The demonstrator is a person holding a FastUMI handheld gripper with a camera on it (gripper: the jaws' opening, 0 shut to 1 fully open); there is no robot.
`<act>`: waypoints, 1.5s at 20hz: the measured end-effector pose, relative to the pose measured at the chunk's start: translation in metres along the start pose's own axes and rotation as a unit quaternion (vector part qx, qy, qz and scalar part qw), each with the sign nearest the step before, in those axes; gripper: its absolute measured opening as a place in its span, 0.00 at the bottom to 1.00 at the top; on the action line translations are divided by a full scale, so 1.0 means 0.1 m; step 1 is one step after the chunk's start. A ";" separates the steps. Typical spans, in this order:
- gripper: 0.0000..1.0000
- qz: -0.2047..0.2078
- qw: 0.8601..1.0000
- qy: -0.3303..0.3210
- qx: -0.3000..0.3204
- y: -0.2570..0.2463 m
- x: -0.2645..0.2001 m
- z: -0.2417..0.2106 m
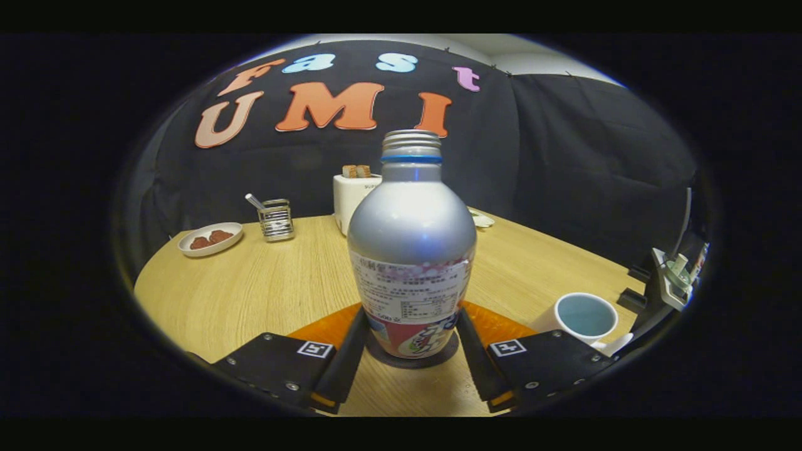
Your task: Take the bottle from table, then pour the juice into the cup, finally place the bottle on the coaster
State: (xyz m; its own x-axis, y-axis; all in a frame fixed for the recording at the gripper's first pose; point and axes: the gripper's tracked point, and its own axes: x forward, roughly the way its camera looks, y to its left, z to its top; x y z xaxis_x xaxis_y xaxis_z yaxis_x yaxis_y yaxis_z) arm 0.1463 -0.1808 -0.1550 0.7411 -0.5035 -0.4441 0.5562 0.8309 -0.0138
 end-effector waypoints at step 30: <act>0.97 0.088 0.995 -0.038 0.008 0.17 -0.83 0.02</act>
State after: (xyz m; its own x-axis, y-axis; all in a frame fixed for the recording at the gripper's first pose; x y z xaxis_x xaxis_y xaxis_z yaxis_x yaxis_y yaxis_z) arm 0.0946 -0.1251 -0.1165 0.8540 -0.3667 -0.3690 0.4202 0.9045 0.0735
